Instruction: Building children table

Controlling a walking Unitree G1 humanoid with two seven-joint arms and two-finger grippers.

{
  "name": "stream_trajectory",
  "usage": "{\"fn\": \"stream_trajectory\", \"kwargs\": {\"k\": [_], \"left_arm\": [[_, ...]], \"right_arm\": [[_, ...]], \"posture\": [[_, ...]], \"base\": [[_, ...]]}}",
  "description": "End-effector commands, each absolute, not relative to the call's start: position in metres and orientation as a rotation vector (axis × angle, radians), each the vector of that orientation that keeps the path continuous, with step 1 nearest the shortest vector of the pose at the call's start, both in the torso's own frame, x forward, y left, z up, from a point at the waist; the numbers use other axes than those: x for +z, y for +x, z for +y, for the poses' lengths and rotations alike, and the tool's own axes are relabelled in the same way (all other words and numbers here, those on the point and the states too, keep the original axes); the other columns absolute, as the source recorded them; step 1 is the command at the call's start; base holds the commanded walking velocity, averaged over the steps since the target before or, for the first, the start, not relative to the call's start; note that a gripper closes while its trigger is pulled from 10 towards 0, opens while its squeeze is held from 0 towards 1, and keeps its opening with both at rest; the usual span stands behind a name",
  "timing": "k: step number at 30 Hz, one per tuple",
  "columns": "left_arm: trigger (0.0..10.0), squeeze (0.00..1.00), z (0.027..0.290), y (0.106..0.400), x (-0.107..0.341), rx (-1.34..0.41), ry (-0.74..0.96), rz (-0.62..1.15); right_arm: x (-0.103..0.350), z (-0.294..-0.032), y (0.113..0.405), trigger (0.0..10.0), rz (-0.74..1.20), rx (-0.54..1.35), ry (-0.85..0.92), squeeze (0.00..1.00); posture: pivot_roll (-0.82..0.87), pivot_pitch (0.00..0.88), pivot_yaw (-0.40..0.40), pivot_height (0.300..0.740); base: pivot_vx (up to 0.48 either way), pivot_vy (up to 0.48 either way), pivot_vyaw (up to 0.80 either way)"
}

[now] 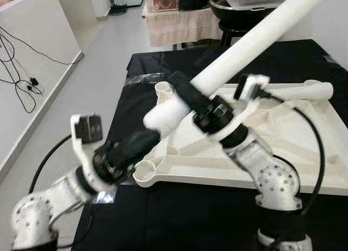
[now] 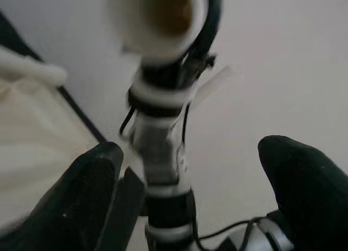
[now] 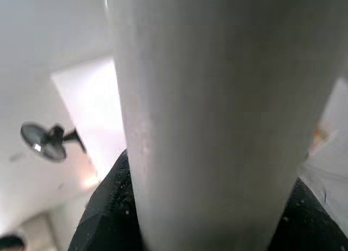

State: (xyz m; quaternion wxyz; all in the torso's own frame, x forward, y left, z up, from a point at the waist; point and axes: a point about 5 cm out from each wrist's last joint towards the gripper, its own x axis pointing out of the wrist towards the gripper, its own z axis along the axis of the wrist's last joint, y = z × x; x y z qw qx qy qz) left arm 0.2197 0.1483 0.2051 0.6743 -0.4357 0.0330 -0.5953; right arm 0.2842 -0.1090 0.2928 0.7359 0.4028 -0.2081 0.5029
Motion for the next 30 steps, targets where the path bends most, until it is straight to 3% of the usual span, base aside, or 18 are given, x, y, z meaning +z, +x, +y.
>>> {"fn": "stream_trajectory", "kwargs": {"k": [1, 8, 9, 10, 13, 14, 16, 17, 26, 30], "left_arm": [[10.0, 1.0, 0.153, 0.22, 0.2, -1.322, -0.964, 0.101], [10.0, 1.0, 0.16, 0.22, 0.191, -1.274, -0.959, 0.116], [10.0, 1.0, 0.161, 0.22, 0.188, -1.256, -0.945, 0.129], [10.0, 1.0, 0.163, 0.22, 0.184, -1.228, -0.917, 0.147], [10.0, 1.0, 0.165, 0.219, 0.179, -1.185, -0.867, 0.176], [10.0, 0.46, 0.166, 0.219, 0.174, -1.153, -0.831, 0.196], [10.0, 0.46, 0.167, 0.22, 0.171, -1.13, -0.809, 0.206], [10.0, 0.0, 0.169, 0.221, 0.169, -1.104, -0.793, 0.213], [10.0, 0.0, 0.177, 0.232, 0.164, -0.947, -0.719, 0.192], [10.0, 0.0, 0.183, 0.243, 0.17, -0.82, -0.597, 0.13]], "right_arm": [[0.296, -0.11, 0.282, 0.0, -0.477, 1.12, 0.906, 0.0], [0.292, -0.118, 0.288, 0.0, -0.466, 1.043, 0.874, 0.0], [0.286, -0.121, 0.297, 7.9, -0.439, 0.952, 0.835, 0.0], [0.28, -0.129, 0.308, 10.0, -0.421, 0.829, 0.829, 0.0], [0.272, -0.14, 0.319, 10.0, -0.401, 0.679, 0.826, 0.0], [0.27, -0.145, 0.322, 10.0, -0.399, 0.64, 0.83, 0.0], [0.269, -0.147, 0.324, 10.0, -0.398, 0.618, 0.826, 0.0], [0.267, -0.151, 0.326, 10.0, -0.393, 0.576, 0.802, 0.0], [0.259, -0.16, 0.329, 10.0, -0.373, 0.48, 0.744, 0.0], [0.252, -0.171, 0.331, 10.0, -0.377, 0.336, 0.576, 0.0]], "posture": [[-0.07, 0.119, 0.059, 0.74], [-0.07, 0.12, 0.059, 0.74], [-0.07, 0.12, 0.059, 0.74], [-0.07, 0.122, 0.059, 0.74], [-0.07, 0.125, 0.056, 0.74], [-0.06, 0.127, 0.055, 0.74], [-0.06, 0.128, 0.054, 0.74], [-0.06, 0.13, 0.054, 0.74], [-0.06, 0.137, 0.054, 0.74], [-0.06, 0.142, 0.057, 0.74]], "base": [[0.0, 0.0, 0.0], [0.0, 0.0, 0.0], [0.0, 0.0, 0.0], [0.0, 0.0, 0.0], [0.0, 0.0, 0.0], [0.0, 0.0, 0.0], [0.0, 0.0, 0.0], [0.0, 0.0, 0.0], [0.0, 0.0, 0.0], [0.0, 0.0, 0.0]]}}
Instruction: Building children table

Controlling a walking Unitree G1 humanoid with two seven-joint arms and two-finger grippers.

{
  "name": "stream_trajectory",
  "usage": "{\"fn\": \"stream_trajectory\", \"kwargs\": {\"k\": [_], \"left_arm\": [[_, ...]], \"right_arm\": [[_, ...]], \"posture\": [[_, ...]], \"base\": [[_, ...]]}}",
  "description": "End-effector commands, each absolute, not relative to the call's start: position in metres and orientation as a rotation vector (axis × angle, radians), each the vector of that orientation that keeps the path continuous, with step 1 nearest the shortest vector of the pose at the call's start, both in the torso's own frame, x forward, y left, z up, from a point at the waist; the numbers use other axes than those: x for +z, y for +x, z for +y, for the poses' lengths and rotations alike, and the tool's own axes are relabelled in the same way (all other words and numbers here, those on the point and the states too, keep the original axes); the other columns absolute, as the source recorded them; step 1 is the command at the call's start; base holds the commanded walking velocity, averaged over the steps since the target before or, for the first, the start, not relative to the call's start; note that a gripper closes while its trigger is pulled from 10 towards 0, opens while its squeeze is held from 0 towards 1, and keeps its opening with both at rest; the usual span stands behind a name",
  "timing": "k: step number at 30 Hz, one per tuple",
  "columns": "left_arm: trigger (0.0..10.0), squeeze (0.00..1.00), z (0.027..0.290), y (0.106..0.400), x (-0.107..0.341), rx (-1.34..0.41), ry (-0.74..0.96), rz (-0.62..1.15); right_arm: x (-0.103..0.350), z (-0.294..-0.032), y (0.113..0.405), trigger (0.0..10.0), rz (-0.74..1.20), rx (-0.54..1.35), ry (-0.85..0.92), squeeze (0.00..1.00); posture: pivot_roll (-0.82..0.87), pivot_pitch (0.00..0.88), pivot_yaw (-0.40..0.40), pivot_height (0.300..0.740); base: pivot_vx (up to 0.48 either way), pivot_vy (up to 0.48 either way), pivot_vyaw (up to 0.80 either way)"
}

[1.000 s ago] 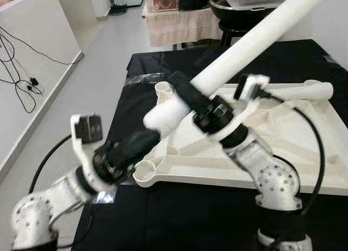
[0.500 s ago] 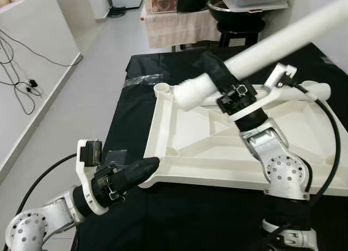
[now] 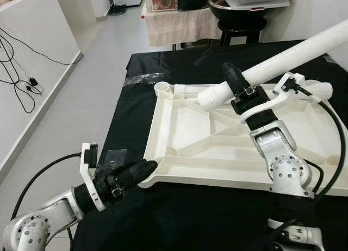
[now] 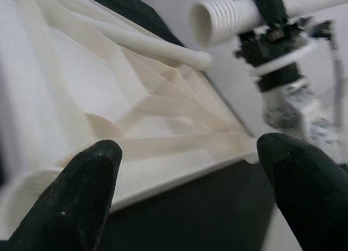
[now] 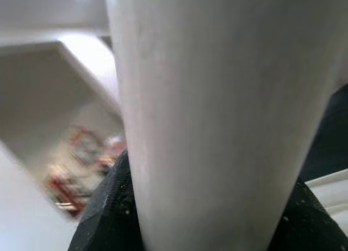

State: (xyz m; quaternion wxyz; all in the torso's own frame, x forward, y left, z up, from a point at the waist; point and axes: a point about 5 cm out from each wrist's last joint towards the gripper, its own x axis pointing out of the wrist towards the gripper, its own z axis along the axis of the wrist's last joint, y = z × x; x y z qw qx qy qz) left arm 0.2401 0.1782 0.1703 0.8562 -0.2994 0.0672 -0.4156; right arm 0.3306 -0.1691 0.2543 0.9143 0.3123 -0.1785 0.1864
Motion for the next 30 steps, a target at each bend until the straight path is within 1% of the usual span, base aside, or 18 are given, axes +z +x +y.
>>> {"fn": "stream_trajectory", "kwargs": {"k": [1, 3, 4, 6, 9, 11, 13, 15, 17, 26, 27, 28, 29, 30], "left_arm": [[10.0, 0.0, 0.183, 0.243, 0.17, -0.82, -0.597, 0.13], [10.0, 0.0, 0.188, 0.253, 0.171, -0.707, -0.509, 0.112], [10.0, 0.0, 0.188, 0.253, 0.171, -0.707, -0.509, 0.112], [10.0, 0.0, 0.194, 0.267, 0.171, -0.562, -0.441, 0.117], [10.0, 0.0, 0.196, 0.271, 0.17, -0.518, -0.422, 0.117], [10.0, 0.0, 0.203, 0.281, 0.168, -0.371, -0.369, 0.109], [10.0, 0.0, 0.208, 0.287, 0.164, -0.279, -0.337, 0.107], [10.0, 0.0, 0.209, 0.288, 0.162, -0.236, -0.323, 0.112], [10.0, 0.0, 0.209, 0.289, 0.16, -0.211, -0.319, 0.111], [10.0, 0.0, 0.202, 0.288, 0.166, -0.223, -0.266, 0.077], [10.0, 0.0, 0.197, 0.286, 0.166, -0.237, -0.232, 0.06], [10.0, 0.0, 0.189, 0.283, 0.164, -0.26, -0.23, 0.057], [10.0, 0.0, 0.189, 0.283, 0.164, -0.26, -0.23, 0.057], [10.0, 0.0, 0.183, 0.281, 0.162, -0.275, -0.232, 0.057]], "right_arm": [[0.252, -0.171, 0.331, 10.0, -0.377, 0.336, 0.576, 0.0], [0.249, -0.179, 0.335, 10.0, -0.384, 0.205, 0.372, 0.0], [0.249, -0.179, 0.335, 10.0, -0.384, 0.205, 0.372, 0.0], [0.246, -0.184, 0.337, 10.0, -0.374, 0.131, 0.276, 0.0], [0.244, -0.185, 0.337, 10.0, -0.369, 0.121, 0.26, 0.0], [0.24, -0.179, 0.335, 10.0, -0.36, 0.138, 0.186, 0.0], [0.236, -0.172, 0.333, 10.0, -0.35, 0.16, 0.132, 0.0], [0.233, -0.167, 0.331, 10.0, -0.343, 0.173, 0.104, 0.0], [0.23, -0.165, 0.329, 10.0, -0.351, 0.169, 0.088, 0.0], [0.219, -0.161, 0.326, 10.0, -0.331, 0.18, 0.066, 0.0], [0.217, -0.159, 0.325, 10.0, -0.326, 0.189, 0.059, 0.0], [0.216, -0.153, 0.324, 10.0, -0.318, 0.229, 0.062, 0.0], [0.216, -0.153, 0.324, 10.0, -0.318, 0.229, 0.062, 0.0], [0.216, -0.15, 0.323, 10.0, -0.313, 0.258, 0.064, 0.0]], "posture": [[-0.06, 0.142, 0.057, 0.74], [-0.06, 0.14, 0.057, 0.74], [-0.06, 0.14, 0.057, 0.74], [-0.06, 0.139, 0.055, 0.74], [-0.06, 0.139, 0.055, 0.74], [-0.07, 0.136, 0.059, 0.74], [-0.06, 0.131, 0.068, 0.74], [-0.06, 0.131, 0.076, 0.74], [-0.06, 0.131, 0.076, 0.74], [-0.04, 0.119, 0.067, 0.74], [-0.04, 0.119, 0.064, 0.74], [-0.04, 0.121, 0.058, 0.74], [-0.04, 0.121, 0.058, 0.74], [-0.05, 0.123, 0.057, 0.74]], "base": [[0.0, 0.0, 0.0], [0.0, 0.0, 0.0], [0.0, 0.0, 0.0], [0.0, 0.0, 0.0], [0.0, 0.0, 0.0], [0.0, 0.0, 0.0], [0.0, 0.0, 0.0], [0.0, 0.0, 0.0], [0.0, 0.0, 0.0], [0.0, 0.0, 0.0], [0.0, 0.0, 0.0], [0.0, 0.0, 0.0], [0.0, 0.0, 0.0], [0.0, 0.0, 0.0]]}}
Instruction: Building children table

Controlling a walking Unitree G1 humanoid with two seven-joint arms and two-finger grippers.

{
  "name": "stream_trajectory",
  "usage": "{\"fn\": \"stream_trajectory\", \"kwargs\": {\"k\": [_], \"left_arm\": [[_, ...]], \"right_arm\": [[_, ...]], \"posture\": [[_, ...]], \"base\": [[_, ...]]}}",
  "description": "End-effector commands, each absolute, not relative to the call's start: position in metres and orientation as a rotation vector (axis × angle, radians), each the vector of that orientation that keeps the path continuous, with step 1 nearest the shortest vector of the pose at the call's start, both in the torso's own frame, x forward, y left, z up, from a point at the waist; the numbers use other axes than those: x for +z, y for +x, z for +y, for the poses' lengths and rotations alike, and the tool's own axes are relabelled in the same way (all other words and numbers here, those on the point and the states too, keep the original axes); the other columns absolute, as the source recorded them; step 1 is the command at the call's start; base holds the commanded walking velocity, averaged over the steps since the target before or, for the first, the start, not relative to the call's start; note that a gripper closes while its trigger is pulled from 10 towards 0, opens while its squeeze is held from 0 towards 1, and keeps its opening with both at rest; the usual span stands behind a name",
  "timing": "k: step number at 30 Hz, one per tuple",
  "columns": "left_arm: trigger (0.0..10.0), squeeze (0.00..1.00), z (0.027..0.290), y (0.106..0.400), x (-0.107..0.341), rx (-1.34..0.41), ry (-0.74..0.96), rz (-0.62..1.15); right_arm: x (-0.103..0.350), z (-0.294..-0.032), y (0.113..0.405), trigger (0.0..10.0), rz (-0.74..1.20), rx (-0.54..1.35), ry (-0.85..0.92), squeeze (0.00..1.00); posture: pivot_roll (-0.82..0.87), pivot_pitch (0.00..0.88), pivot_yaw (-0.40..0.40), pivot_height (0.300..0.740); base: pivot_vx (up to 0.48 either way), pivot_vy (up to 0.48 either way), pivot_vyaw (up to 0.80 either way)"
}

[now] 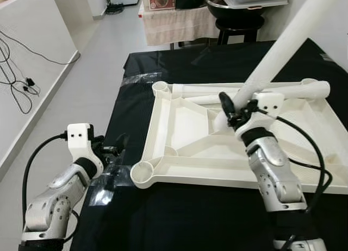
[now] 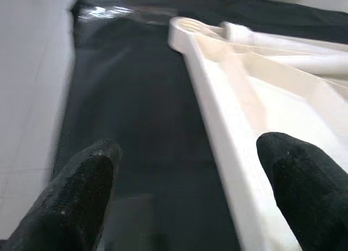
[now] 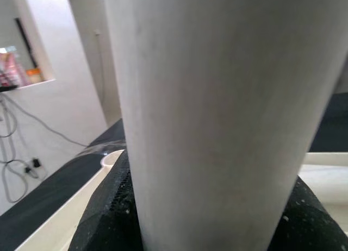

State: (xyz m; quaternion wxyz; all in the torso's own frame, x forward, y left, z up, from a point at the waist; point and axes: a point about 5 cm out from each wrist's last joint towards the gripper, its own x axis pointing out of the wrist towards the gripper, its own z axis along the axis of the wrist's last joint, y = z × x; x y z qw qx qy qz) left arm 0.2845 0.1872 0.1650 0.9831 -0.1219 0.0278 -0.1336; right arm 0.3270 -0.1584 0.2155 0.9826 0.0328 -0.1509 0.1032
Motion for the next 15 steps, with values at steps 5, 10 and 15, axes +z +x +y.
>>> {"fn": "stream_trajectory", "kwargs": {"k": [5, 10, 15], "left_arm": [[10.0, 0.0, 0.158, 0.274, 0.162, -0.346, -0.169, 0.036], [10.0, 0.0, 0.146, 0.274, 0.166, -0.37, -0.146, 0.021], [10.0, 0.0, 0.143, 0.279, 0.17, -0.363, -0.122, 0.014]], "right_arm": [[0.214, -0.132, 0.318, 10.0, -0.294, 0.37, 0.075, 0.0], [0.213, -0.123, 0.316, 10.0, -0.289, 0.406, 0.082, 0.0], [0.212, -0.116, 0.315, 10.0, -0.292, 0.42, 0.092, 0.0]], "posture": [[-0.07, 0.137, 0.044, 0.74], [-0.07, 0.142, 0.052, 0.74], [-0.07, 0.144, 0.061, 0.74]], "base": [[0.0, 0.0, 0.0], [0.0, 0.0, 0.0], [0.0, 0.0, 0.0]]}}
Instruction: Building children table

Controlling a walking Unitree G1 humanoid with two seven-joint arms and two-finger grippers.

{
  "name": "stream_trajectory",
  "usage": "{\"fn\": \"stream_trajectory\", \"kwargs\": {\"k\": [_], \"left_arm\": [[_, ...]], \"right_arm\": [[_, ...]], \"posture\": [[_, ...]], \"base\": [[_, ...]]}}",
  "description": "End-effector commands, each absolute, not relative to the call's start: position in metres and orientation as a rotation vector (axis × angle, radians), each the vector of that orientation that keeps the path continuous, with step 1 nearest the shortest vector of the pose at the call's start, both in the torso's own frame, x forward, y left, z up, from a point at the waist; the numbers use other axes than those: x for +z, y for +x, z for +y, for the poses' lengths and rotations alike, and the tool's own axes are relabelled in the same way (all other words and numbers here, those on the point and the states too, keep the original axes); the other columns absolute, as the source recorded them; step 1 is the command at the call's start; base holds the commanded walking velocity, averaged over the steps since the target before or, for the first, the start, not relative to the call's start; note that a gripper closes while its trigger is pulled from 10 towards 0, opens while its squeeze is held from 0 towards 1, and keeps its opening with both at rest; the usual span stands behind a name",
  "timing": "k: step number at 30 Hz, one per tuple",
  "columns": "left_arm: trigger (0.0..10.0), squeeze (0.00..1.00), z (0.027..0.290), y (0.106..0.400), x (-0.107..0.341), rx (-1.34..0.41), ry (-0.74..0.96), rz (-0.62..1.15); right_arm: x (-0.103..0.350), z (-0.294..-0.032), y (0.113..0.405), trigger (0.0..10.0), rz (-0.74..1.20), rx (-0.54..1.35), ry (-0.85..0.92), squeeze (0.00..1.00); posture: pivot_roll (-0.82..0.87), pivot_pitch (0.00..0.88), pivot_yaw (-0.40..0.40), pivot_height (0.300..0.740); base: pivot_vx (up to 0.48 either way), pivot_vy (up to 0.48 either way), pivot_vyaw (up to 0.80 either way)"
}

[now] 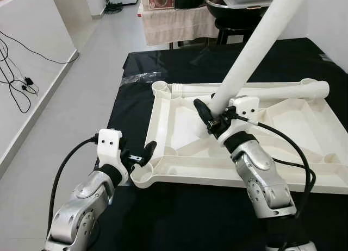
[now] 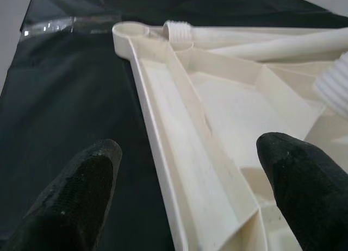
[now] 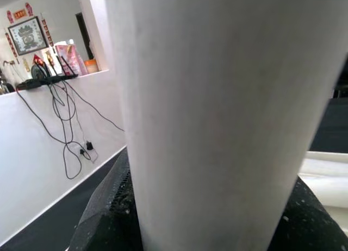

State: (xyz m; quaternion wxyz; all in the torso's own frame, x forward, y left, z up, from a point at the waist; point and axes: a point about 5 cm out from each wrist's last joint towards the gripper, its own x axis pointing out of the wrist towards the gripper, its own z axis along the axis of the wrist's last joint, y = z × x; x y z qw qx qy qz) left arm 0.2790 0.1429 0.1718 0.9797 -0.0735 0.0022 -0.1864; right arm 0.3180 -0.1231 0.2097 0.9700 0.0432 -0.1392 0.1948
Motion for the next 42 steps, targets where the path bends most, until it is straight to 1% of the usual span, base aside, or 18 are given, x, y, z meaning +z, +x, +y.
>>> {"fn": "stream_trajectory", "kwargs": {"k": [1, 7, 12, 33, 35, 42], "left_arm": [[10.0, 0.0, 0.143, 0.279, 0.17, -0.363, -0.122, 0.014], [10.0, 0.0, 0.142, 0.28, 0.17, -0.353, -0.087, 0.014], [10.0, 0.0, 0.141, 0.28, 0.168, -0.345, -0.05, 0.013], [10.0, 0.0, 0.137, 0.281, 0.164, -0.347, -0.053, 0.022], [10.0, 0.0, 0.137, 0.281, 0.164, -0.346, -0.056, 0.02], [10.0, 0.0, 0.14, 0.282, 0.157, -0.304, -0.064, 0.029]], "right_arm": [[0.212, -0.116, 0.315, 10.0, -0.292, 0.42, 0.092, 0.0], [0.212, -0.114, 0.316, 10.0, -0.294, 0.428, 0.091, 0.0], [0.213, -0.114, 0.316, 10.0, -0.295, 0.43, 0.089, 0.0], [0.208, -0.108, 0.315, 10.0, -0.267, 0.445, 0.077, 0.0], [0.208, -0.109, 0.315, 10.0, -0.268, 0.45, 0.073, 0.0], [0.207, -0.11, 0.315, 10.0, -0.245, 0.482, 0.04, 0.0]], "posture": [[-0.07, 0.144, 0.061, 0.74], [-0.07, 0.143, 0.061, 0.74], [-0.06, 0.144, 0.063, 0.74], [-0.05, 0.139, 0.071, 0.74], [-0.05, 0.139, 0.07, 0.74], [-0.05, 0.138, 0.068, 0.74]], "base": [[0.0, 0.0, 0.0], [0.0, 0.0, 0.0], [-0.272, 0.0, 0.0], [-0.252, 0.0, 0.0], [0.0, 0.0, 0.0], [0.0, 0.0, 0.8]]}}
